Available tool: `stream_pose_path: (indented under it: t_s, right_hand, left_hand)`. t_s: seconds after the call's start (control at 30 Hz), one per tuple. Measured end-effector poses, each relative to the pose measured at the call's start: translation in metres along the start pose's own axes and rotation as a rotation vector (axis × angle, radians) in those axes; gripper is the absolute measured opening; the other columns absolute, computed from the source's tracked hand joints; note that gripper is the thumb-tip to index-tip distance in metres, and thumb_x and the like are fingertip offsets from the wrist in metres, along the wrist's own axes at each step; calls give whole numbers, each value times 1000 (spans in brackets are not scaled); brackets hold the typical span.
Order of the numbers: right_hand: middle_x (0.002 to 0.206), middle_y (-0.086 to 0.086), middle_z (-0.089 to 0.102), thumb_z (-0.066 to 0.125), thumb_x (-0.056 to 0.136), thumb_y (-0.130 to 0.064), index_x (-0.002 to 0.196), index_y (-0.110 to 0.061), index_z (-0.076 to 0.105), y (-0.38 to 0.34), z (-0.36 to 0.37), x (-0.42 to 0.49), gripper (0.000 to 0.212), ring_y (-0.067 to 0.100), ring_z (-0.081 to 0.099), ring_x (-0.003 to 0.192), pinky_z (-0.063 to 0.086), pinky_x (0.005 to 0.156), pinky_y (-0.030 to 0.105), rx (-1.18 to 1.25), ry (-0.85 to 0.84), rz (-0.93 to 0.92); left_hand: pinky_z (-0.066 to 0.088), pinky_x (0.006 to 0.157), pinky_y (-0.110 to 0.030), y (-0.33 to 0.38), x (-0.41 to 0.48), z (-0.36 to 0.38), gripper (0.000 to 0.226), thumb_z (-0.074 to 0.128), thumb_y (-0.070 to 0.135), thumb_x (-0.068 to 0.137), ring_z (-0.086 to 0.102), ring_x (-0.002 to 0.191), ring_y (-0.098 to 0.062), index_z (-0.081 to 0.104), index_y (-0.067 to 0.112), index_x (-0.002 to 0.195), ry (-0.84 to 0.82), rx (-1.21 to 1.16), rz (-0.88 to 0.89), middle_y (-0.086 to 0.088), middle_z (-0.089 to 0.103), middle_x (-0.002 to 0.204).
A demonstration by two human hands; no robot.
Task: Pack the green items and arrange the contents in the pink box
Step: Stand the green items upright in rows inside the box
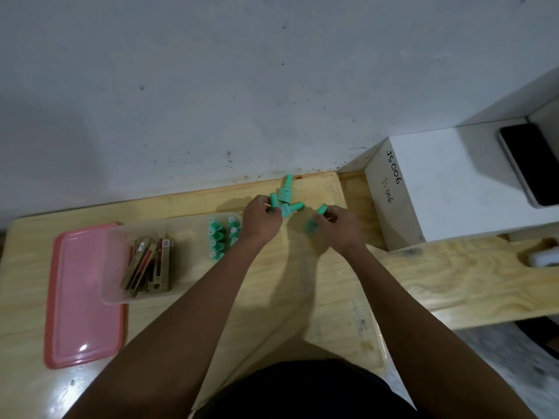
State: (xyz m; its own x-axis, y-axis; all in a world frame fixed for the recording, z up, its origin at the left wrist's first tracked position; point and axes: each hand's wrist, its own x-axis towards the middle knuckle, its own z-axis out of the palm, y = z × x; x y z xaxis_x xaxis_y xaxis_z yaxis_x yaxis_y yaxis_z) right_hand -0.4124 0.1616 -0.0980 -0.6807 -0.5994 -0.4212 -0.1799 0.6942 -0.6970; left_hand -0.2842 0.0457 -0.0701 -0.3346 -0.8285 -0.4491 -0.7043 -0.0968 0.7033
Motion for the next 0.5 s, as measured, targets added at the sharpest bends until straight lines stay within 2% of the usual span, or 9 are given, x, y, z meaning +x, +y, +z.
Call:
stream_pose_path:
  t_s: [0.1,0.23,0.33,0.43,0.5]
  right_hand:
    - [98,-2,71,66,90,-34,112,-13,70,-6,-5,-18,30,11,66,89,52,67,19,105,24,-63]
    - [94,-8,69,70,87,-30,113,-17,67,-23,-4,-43,29,5,65,86,54,72,19,224,43,-138]
    - [98,-8,70,71,87,-29,113,-18,67,-40,5,-63,29,3,66,90,56,76,20,255,12,-206]
    - [98,-7,72,72,86,-32,110,-17,69,-55,20,-82,29,2,67,90,54,74,14,247,-29,-269]
    - [93,-8,71,74,84,-33,106,-17,69,-64,31,-95,27,-2,65,85,49,70,7,216,-58,-301]
  left_hand:
    - [48,64,-23,-1,-17,-20,24,61,21,90,61,89,-17,60,7,110,-30,-101,80,-3,62,104]
    - [48,68,-22,-14,-39,-54,17,66,22,86,62,80,-13,64,13,101,-1,-209,159,-1,65,95]
    - [56,65,-26,-36,-56,-79,16,69,22,85,67,81,-14,66,12,97,39,-282,151,-5,70,95]
    - [53,58,-12,-60,-70,-102,15,71,21,84,68,77,-8,68,13,96,100,-322,158,-3,71,92]
    - [52,60,-10,-75,-75,-114,15,72,23,83,68,78,-7,69,17,96,146,-319,154,-1,72,92]
